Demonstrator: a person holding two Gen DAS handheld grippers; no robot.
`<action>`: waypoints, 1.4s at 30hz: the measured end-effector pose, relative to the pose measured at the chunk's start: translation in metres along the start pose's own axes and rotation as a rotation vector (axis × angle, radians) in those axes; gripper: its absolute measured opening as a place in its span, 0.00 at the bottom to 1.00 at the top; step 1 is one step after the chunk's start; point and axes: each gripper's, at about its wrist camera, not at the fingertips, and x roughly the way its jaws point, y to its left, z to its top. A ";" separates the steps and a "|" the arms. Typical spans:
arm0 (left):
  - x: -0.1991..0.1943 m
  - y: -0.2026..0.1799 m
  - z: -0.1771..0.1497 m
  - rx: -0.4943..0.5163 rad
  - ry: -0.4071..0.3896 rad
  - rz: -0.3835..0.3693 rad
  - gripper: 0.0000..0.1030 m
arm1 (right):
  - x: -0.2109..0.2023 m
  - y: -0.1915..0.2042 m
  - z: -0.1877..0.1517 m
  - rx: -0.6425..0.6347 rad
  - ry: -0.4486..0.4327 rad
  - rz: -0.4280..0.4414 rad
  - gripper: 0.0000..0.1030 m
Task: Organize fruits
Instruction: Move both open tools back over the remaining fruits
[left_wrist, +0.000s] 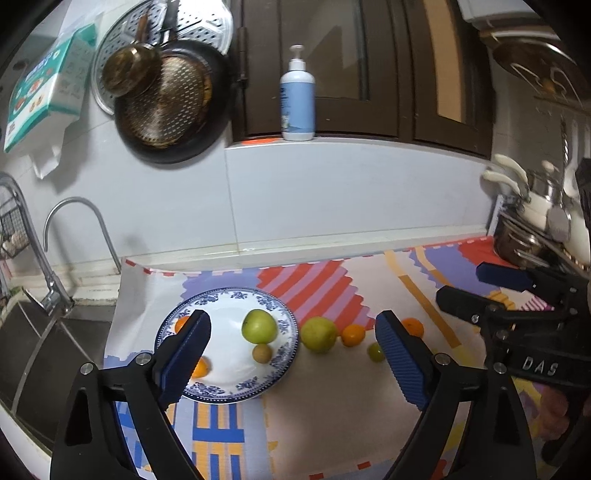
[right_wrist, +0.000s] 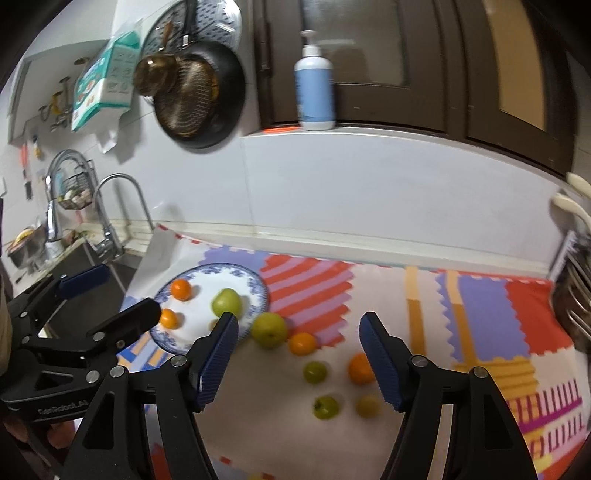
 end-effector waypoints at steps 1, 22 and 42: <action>0.000 -0.004 -0.003 0.009 0.001 -0.008 0.89 | -0.003 -0.005 -0.004 0.009 0.001 -0.018 0.67; 0.044 -0.061 -0.048 0.218 0.049 -0.197 0.79 | 0.022 -0.046 -0.068 -0.002 0.178 -0.090 0.66; 0.117 -0.103 -0.071 0.314 0.253 -0.399 0.45 | 0.089 -0.068 -0.083 -0.122 0.325 0.037 0.45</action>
